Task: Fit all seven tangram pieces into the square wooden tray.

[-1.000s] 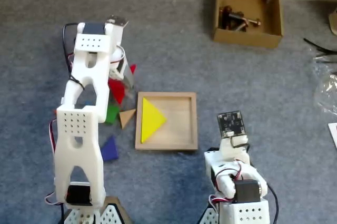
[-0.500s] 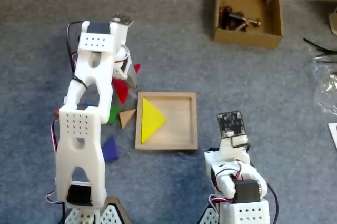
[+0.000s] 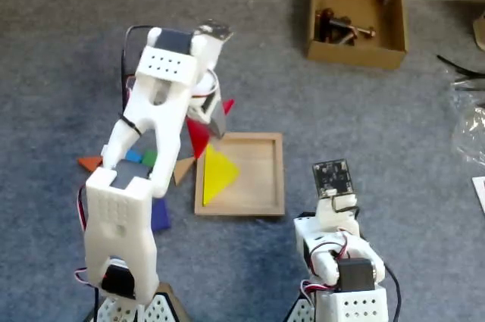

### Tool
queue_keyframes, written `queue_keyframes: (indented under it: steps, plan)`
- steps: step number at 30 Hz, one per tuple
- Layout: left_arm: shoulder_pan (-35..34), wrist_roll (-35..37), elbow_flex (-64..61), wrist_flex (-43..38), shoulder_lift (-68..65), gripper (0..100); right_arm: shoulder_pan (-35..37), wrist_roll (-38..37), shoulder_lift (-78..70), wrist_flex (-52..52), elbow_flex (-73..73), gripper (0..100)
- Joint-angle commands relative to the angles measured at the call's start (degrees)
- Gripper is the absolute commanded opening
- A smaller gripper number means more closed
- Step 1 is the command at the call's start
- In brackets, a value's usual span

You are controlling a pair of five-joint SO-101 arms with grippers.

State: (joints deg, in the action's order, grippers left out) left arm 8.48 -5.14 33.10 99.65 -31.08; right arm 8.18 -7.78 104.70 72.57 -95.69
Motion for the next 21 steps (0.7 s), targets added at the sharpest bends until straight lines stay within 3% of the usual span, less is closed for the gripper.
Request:
queue_keyframes:
  steps: [1, 21]
  plan:
    - [2.68, -0.18, -0.31, 0.53, 4.53, 0, 0.57, 0.44, 0.48, -1.01, -6.73, 0.5]
    - [7.78, -0.18, -2.51, 0.7, 4.62, 0, 0.57, 0.44, 0.48, -1.01, -6.73, 0.5]
